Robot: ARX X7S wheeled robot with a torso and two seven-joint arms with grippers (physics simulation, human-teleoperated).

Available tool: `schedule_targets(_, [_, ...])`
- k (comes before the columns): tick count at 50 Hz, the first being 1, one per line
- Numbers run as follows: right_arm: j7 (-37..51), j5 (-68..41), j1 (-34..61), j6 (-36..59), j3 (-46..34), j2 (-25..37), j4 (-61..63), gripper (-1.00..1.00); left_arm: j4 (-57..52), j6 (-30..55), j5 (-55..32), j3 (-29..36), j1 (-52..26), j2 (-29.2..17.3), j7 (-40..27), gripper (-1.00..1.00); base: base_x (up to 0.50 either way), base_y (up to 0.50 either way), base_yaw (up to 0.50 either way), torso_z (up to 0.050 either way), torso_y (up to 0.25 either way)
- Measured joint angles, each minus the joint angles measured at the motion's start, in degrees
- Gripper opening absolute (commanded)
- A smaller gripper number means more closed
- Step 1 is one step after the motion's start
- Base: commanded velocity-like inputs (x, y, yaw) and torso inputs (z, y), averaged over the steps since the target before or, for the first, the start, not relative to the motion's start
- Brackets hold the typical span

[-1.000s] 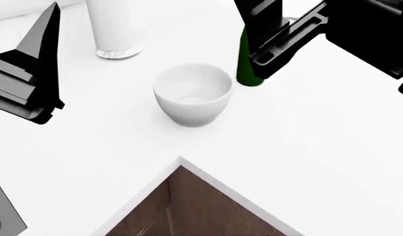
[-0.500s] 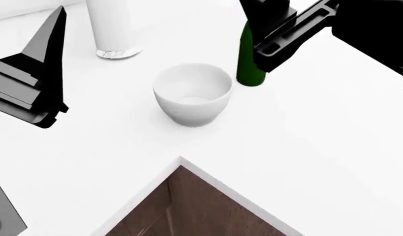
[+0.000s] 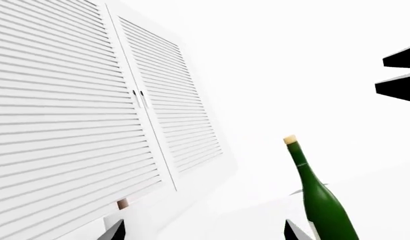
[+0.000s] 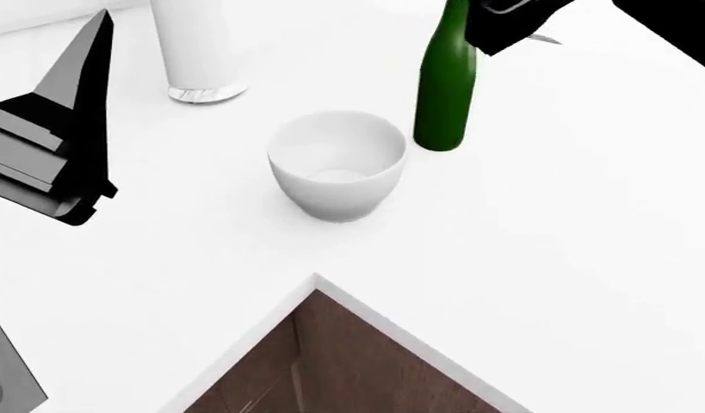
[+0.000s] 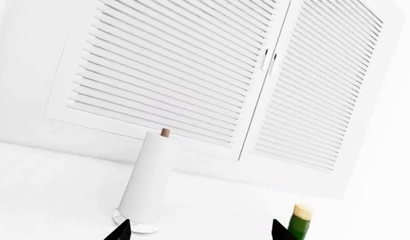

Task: Pick the bowl and bottle and place them in the sink. Then turn on the water.

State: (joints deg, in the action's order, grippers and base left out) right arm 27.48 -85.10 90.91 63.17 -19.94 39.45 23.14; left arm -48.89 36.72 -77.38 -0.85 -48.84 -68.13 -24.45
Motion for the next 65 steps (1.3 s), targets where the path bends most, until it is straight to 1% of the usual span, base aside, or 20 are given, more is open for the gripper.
schedule_targets(24, [-2.92,8.09,2.02,-3.43,-1.76,-2.39,-5.07,1.0,0.33,0.2,0.59,0.31,-0.25,0.49,0.28,1.0,0.03,0.02,0.0,0.0,0.0])
schedule_targets(37, [-3.73,9.45,3.08,-3.06,-3.09,-2.57,-5.68,1.0,0.44,0.11,0.83,0.09,-0.07,0.64,0.13,1.0,0.03,0.02,0.0,0.0,0.0])
schedule_targets(50, [-4.71,9.51,5.48,-2.02,-4.0,-2.87,-7.06,1.0,0.38,0.89,0.02,0.92,-2.27,0.7,-0.07,1.0,0.01,0.01,0.0,0.0,0.0])
schedule_targets(65, [-5.63,10.07,5.96,-2.41,-4.35,-2.78,-7.63,1.0,0.48,1.18,0.48,1.48,-2.74,1.12,0.13,1.0,0.11,0.09,0.0,0.0,0.0])
